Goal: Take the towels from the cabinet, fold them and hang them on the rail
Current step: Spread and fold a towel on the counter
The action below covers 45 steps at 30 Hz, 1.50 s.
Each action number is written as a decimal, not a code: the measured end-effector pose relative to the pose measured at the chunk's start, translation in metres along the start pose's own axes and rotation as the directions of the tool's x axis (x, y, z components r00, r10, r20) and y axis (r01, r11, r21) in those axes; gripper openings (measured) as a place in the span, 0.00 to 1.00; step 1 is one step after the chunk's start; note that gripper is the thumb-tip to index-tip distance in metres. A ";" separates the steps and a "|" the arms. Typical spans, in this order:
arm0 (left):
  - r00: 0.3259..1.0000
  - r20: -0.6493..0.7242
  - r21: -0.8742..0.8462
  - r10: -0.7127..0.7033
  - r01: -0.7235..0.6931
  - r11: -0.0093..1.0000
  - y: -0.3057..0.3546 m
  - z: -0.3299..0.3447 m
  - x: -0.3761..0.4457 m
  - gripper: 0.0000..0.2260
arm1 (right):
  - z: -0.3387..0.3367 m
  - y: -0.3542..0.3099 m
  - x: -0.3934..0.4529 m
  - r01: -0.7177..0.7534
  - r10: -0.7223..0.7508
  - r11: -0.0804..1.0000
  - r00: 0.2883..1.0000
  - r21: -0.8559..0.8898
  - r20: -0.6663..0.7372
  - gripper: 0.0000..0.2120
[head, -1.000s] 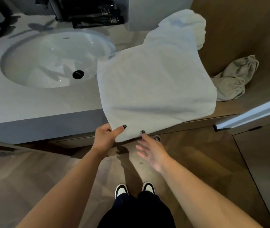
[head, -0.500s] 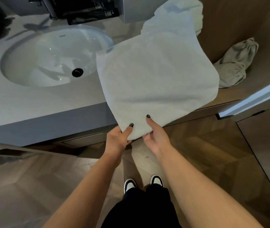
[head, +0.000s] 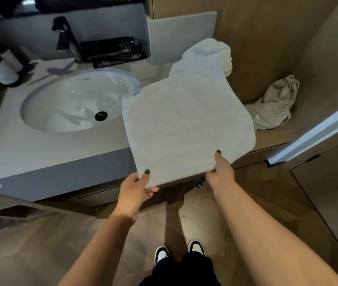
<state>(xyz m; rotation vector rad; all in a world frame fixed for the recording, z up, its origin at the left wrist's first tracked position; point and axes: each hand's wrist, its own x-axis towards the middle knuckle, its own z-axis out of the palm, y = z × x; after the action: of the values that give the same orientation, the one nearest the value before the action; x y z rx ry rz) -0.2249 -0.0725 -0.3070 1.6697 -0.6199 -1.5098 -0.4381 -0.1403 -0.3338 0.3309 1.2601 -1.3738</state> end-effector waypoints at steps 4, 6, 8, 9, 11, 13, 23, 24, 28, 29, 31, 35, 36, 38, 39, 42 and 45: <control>0.997 -0.039 0.056 0.067 -0.065 0.996 0.006 -0.005 -0.003 0.14 | -0.011 -0.032 -0.002 0.052 -0.054 0.998 0.997 -0.039 -0.059 0.06; 0.991 -0.080 0.061 0.106 -0.101 0.993 0.008 -0.005 -0.004 0.17 | -0.015 -0.048 -0.001 0.072 -0.075 0.996 0.995 -0.045 -0.070 0.05; 0.985 -0.110 0.054 0.136 -0.131 0.990 0.012 -0.004 -0.007 0.21 | -0.020 -0.062 0.000 0.100 -0.105 0.993 0.991 -0.055 -0.081 0.04; 0.982 -0.118 0.049 0.149 -0.145 0.988 0.015 -0.003 -0.010 0.22 | -0.023 -0.070 0.003 0.124 -0.130 0.990 0.988 -0.063 -0.085 0.03; 0.973 -0.158 0.047 0.168 -0.162 0.986 0.019 0.000 -0.014 0.24 | -0.027 -0.086 0.006 0.201 -0.211 0.974 0.973 -0.108 -0.090 0.07; 0.956 -0.230 0.055 0.182 -0.174 0.983 0.022 0.002 -0.017 0.24 | -0.031 -0.105 0.008 0.297 -0.316 0.928 0.947 -0.227 -0.054 0.20; 0.931 -0.292 0.183 0.219 -0.170 0.968 0.043 0.008 -0.031 0.07 | -0.043 -0.192 -0.001 0.599 -0.214 0.316 0.801 -0.736 0.560 0.22; 0.930 -0.284 0.209 0.231 -0.175 0.962 0.046 0.008 -0.033 0.07 | -0.041 -0.198 -0.003 0.626 -0.181 0.289 0.779 -0.724 0.601 0.23; 0.920 -0.277 0.247 0.277 -0.210 0.946 0.050 0.000 -0.041 0.10 | -0.030 -0.214 -0.010 0.645 -0.095 0.234 0.760 -0.727 0.643 0.16; 0.919 -0.277 0.255 0.281 -0.212 0.944 0.049 -0.002 -0.042 0.11 | -0.029 -0.217 -0.011 0.645 -0.079 0.216 0.760 -0.733 0.646 0.14; 0.929 -0.246 0.240 0.278 -0.220 0.946 0.047 -0.003 -0.046 0.14 | -0.027 -0.224 -0.014 0.659 -0.027 0.186 0.745 -0.729 0.667 0.11; 0.930 -0.203 0.260 0.305 -0.249 0.933 0.043 0.008 -0.054 0.20 | -0.032 -0.232 -0.014 0.732 0.092 0.078 0.671 -0.677 0.736 0.11; 0.917 -0.221 0.279 0.331 -0.266 0.923 0.043 0.011 -0.055 0.18 | -0.034 -0.233 -0.011 0.742 0.092 0.061 0.662 -0.668 0.744 0.12; 0.888 -0.251 0.298 0.385 -0.307 0.904 0.044 0.015 -0.057 0.14 | -0.036 -0.234 -0.004 0.763 0.041 0.021 0.644 -0.646 0.764 0.12; 0.881 -0.245 0.308 0.405 -0.326 0.894 0.046 0.016 -0.059 0.14 | -0.037 -0.235 -0.003 0.774 0.006 0.007 0.633 -0.633 0.774 0.12; 0.876 -0.189 0.394 0.443 -0.345 0.852 0.051 0.014 -0.061 0.17 | -0.038 -0.238 -0.005 0.795 -0.103 0.042 0.606 -0.605 0.789 0.09; 0.849 -0.172 0.497 0.499 -0.363 0.788 0.056 0.007 -0.063 0.14 | -0.041 -0.244 -0.006 0.818 -0.156 0.066 0.574 -0.571 0.804 0.06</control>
<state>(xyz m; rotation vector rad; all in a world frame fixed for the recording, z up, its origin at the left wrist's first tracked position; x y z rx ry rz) -0.2343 -0.0563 -0.2249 1.8717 -1.1634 -0.7904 -0.6607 -0.1690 -0.2298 -1.5247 1.4773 -0.8413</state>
